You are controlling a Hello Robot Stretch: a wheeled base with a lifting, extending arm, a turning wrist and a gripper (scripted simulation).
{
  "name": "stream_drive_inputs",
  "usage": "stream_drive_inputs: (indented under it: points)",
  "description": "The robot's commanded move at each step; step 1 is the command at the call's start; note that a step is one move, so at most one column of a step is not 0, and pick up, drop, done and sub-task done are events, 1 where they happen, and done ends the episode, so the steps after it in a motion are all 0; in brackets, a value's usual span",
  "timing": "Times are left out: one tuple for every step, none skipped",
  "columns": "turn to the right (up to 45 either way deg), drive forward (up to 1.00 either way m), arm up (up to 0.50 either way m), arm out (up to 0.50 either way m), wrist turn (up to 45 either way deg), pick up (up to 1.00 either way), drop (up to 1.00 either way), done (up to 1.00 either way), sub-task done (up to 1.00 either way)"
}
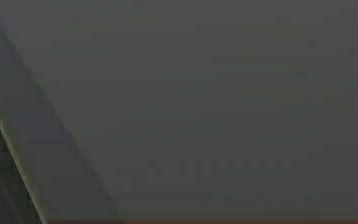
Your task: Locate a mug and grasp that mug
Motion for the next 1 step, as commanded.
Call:
stream_drive_inputs:
  points:
    - [-45.0, 0.0, 0.0, 0.0, 0.0, 0.0, 0.0, 0.0, 0.0]
